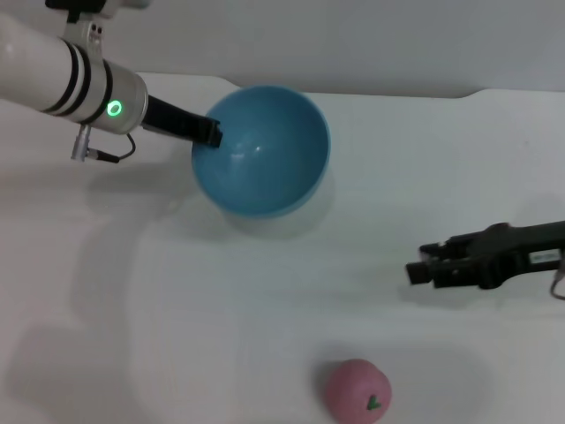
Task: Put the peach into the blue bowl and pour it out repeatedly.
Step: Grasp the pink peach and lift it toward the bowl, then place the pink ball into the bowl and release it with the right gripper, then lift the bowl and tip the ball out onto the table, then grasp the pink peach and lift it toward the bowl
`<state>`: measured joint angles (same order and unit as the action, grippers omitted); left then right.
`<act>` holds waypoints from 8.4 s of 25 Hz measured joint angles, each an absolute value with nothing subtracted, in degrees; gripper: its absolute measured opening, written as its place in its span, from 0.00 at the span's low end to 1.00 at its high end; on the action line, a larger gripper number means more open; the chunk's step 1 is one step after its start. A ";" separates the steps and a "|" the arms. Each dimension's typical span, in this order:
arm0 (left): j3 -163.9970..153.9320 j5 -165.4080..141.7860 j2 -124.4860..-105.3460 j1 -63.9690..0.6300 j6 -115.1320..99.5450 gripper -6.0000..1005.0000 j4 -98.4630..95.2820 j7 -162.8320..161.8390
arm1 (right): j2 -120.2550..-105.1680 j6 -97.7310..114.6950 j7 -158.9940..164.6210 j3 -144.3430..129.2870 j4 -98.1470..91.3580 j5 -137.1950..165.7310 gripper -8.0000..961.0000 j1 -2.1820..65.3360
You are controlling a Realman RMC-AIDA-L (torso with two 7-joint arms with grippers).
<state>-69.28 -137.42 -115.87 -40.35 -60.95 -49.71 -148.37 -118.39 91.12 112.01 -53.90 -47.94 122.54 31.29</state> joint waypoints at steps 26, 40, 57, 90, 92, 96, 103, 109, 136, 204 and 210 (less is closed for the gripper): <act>-69.07 -137.91 -117.30 -40.59 -63.91 0.00 -50.72 -149.48 | -118.91 83.66 118.47 -89.36 -46.27 124.16 0.57 40.40; -69.46 -137.90 -117.48 -40.71 -63.13 0.00 -50.72 -149.47 | -119.34 76.30 120.12 -97.70 -40.94 119.31 0.57 42.43; -69.82 -137.87 -117.72 -40.65 -62.75 0.00 -50.07 -149.10 | -118.10 82.96 116.11 -88.89 -40.70 116.50 0.17 40.65; -93.26 -126.80 -118.57 -47.21 -62.80 0.00 -46.11 -152.54 | -118.25 98.97 104.93 -44.09 -49.68 122.93 0.11 31.58; -93.26 -126.79 -118.56 -47.30 -62.76 0.00 -46.12 -152.55 | -118.25 99.24 105.04 -44.28 -49.71 123.55 0.12 31.58; -93.27 -126.75 -118.58 -47.76 -62.71 0.00 -46.15 -152.56 | -118.26 99.02 105.15 -44.76 -49.89 123.86 0.13 31.91; -93.33 -126.75 -118.62 -47.97 -62.63 0.00 -46.14 -152.58 | -118.30 99.03 105.18 -44.42 -50.88 123.69 0.35 32.43; -93.49 -126.15 -118.72 -48.12 -61.04 0.00 -46.14 -152.54 | -118.31 98.88 105.56 -42.29 -52.99 122.45 0.57 32.07; -132.70 -120.66 -119.00 -35.69 15.02 0.00 -43.25 -146.01 | -117.98 86.71 109.49 -19.60 -45.35 123.43 0.60 20.57; -70.30 -126.82 -114.09 -33.44 -59.25 0.00 -48.16 -142.80 | -118.28 73.49 101.23 -53.91 -37.73 124.22 0.67 40.54; -69.52 -134.50 -114.22 -30.82 -68.02 0.00 -55.59 -149.69 | -118.32 68.30 101.33 -63.59 -32.06 124.39 0.67 45.32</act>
